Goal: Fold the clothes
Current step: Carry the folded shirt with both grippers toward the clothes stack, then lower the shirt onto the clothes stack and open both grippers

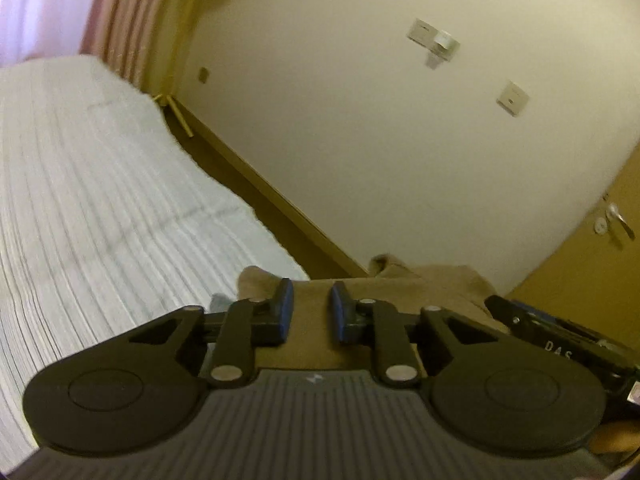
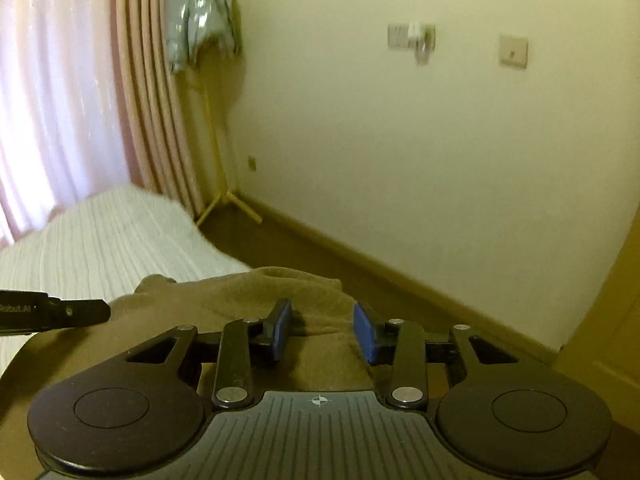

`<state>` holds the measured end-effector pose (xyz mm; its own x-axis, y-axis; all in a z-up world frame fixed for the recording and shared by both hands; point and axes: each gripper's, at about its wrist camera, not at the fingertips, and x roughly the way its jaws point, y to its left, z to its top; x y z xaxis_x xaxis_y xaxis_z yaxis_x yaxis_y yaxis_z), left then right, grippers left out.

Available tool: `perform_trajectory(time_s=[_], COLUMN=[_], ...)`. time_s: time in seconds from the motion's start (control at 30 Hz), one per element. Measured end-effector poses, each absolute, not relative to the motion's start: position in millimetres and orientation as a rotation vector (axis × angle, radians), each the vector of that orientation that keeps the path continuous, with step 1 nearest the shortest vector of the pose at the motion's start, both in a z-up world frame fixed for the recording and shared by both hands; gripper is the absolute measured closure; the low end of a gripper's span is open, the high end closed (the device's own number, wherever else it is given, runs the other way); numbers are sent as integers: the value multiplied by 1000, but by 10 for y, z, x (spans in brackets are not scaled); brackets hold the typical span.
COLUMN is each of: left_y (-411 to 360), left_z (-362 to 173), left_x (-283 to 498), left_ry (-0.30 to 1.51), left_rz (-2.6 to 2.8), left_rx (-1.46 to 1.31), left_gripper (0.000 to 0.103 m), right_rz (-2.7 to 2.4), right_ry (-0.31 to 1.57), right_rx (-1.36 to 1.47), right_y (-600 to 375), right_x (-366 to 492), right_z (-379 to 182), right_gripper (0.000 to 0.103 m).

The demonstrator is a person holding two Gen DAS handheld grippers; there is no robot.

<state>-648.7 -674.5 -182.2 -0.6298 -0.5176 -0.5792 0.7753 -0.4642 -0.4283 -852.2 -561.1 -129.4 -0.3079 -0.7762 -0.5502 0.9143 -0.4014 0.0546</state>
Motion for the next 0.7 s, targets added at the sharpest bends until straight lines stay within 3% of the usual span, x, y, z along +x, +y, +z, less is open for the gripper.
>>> perform_trajectory(time_s=[0.2,0.33,0.43,0.7], left_y=[-6809,-6692,-6515,-5780], left_z=[-1987,-1724,-1460,-1269], left_x=[-6384,-6326,-6169,-6108], left_ry=[896,844,831,774], left_rz=[-2117,-2122,-2114,-2164], left_rx=[464,456,410,515], left_gripper=[81,88,88,88], right_rz=[-1865,-1889,-1887,-1799], right_ry=[299,198,151,269], right_rx=[689,661,628,621], right_y=[-5701,-5454,-5087,-4618], right_x=[-8608,-8627,-8594,-8101], right_z=[-1382,-1089,-863,-877], right_gripper=[64,64,64,64])
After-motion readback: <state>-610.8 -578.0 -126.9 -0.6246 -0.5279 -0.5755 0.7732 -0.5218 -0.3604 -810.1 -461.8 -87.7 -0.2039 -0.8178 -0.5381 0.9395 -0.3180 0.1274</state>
